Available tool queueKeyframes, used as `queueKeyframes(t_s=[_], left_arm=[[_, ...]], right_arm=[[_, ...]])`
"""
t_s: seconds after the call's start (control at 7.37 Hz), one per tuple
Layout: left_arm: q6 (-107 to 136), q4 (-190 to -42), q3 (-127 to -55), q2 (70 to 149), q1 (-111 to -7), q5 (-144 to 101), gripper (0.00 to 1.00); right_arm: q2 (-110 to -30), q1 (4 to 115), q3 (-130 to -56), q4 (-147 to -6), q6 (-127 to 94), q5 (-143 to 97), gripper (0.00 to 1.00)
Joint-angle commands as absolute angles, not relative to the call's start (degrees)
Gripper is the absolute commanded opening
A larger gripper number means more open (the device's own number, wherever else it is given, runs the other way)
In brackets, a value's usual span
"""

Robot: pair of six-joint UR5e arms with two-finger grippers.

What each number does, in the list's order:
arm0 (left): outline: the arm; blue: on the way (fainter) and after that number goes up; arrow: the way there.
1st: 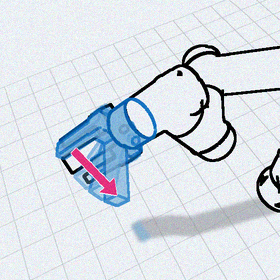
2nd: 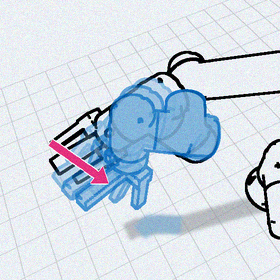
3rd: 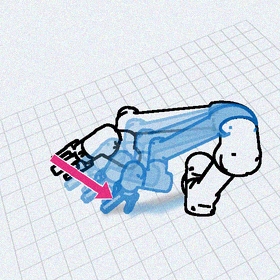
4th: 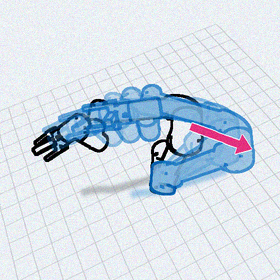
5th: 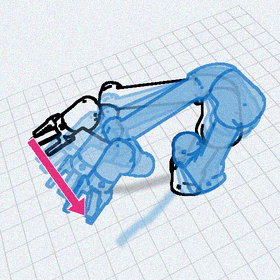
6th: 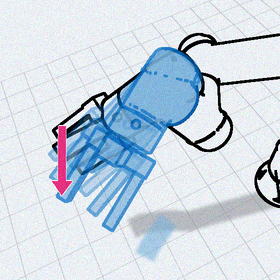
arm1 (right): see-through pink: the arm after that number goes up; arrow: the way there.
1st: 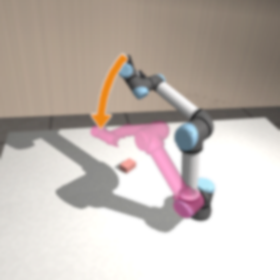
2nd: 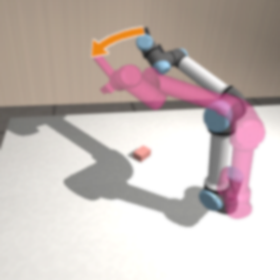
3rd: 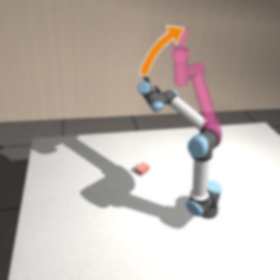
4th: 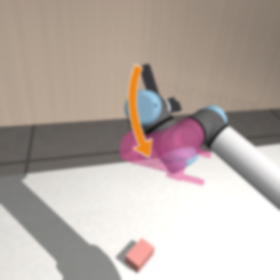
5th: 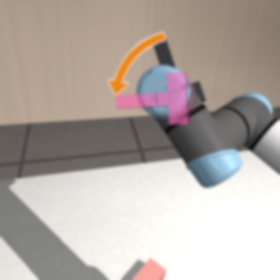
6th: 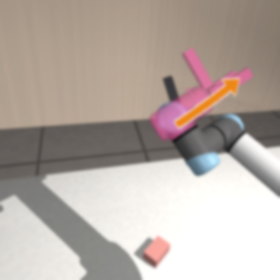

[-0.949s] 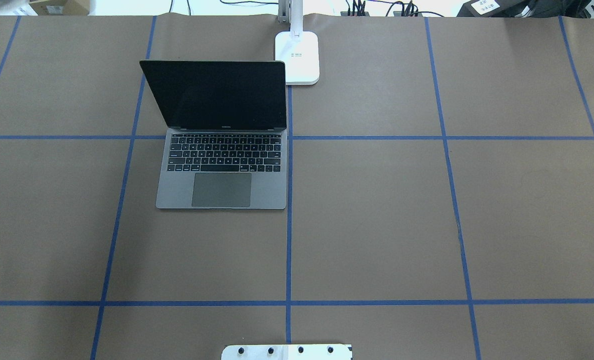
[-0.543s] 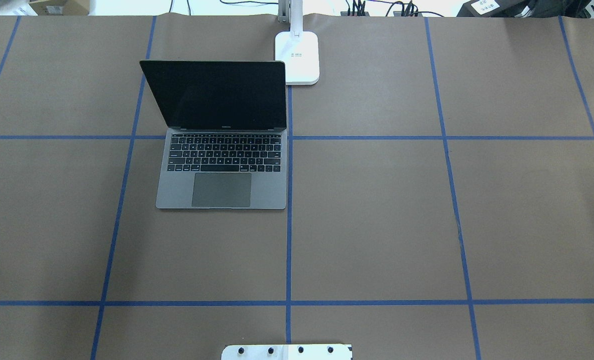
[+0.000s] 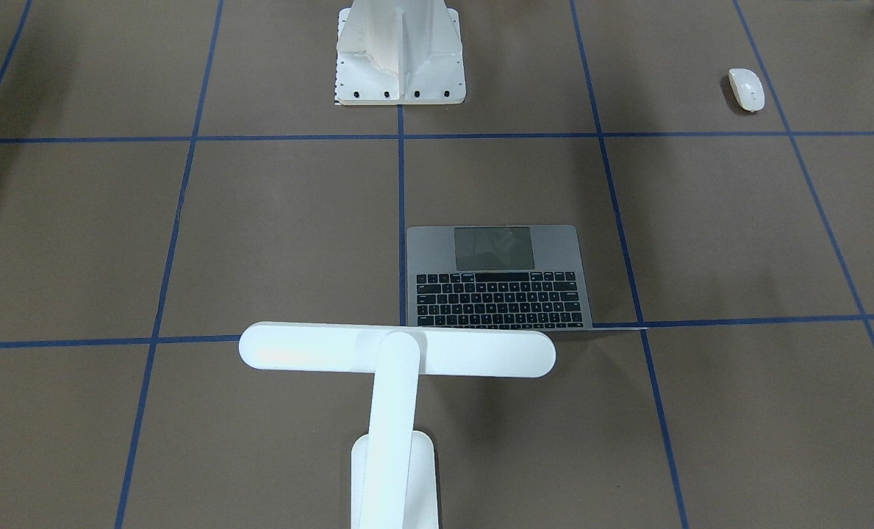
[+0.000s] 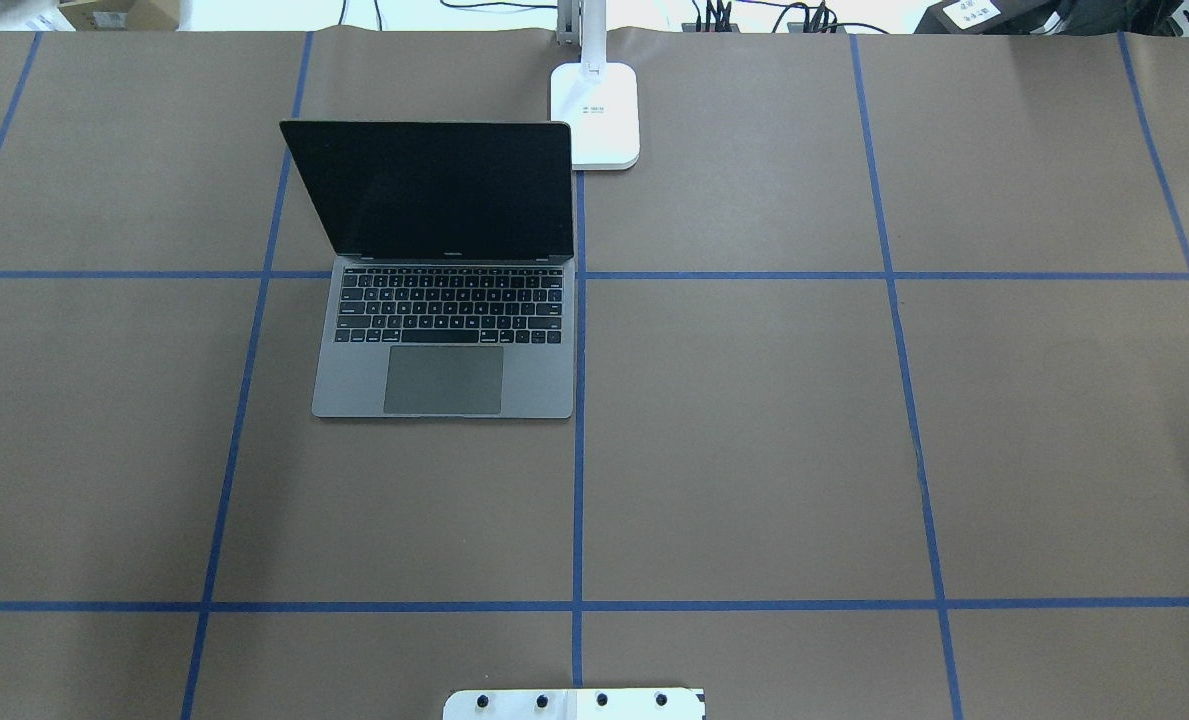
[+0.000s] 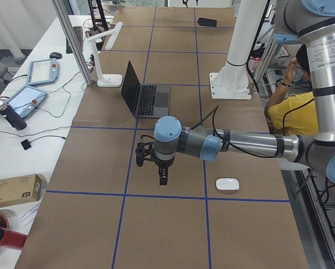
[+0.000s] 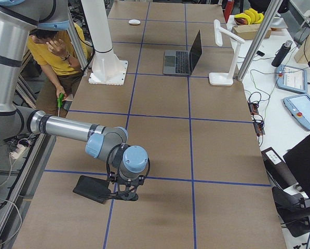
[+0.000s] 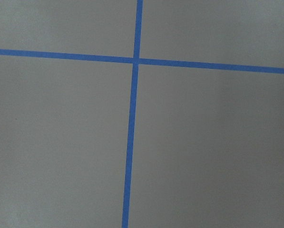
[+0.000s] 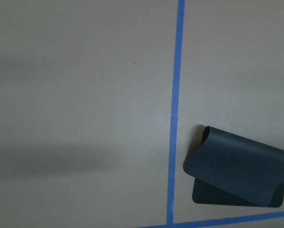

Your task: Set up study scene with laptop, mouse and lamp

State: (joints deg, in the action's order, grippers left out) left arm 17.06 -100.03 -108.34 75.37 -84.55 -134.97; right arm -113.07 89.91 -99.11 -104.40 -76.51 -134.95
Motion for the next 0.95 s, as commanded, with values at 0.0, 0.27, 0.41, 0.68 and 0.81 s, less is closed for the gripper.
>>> queueKeyframes(t_s=[0.0, 0.27, 0.41, 0.68, 0.81], left_arm=[[16.9, -100.1, -108.8, 75.1, -84.6, -135.0, 1.0], [15.1, -100.1, -108.4, 75.0, -84.6, -135.0, 1.0], [14.9, -100.1, -108.4, 75.0, -84.6, -135.0, 1.0], [14.9, -100.1, -108.4, 75.0, -84.6, -135.0, 1.0], [14.9, -100.1, -108.5, 75.0, -84.6, -135.0, 1.0]], right_arm=[[-113.8, 85.7, -94.2, -104.4, -75.1, -135.0, 0.98], [-113.4, 85.6, -89.9, -104.3, -75.1, -135.8, 0.98], [-113.4, 85.5, -88.0, -104.3, -75.1, -135.8, 0.96], [-113.0, 85.1, -86.8, -104.4, -75.8, -137.2, 0.93], [-111.9, 84.2, -85.5, -104.4, -76.0, -137.6, 0.92]])
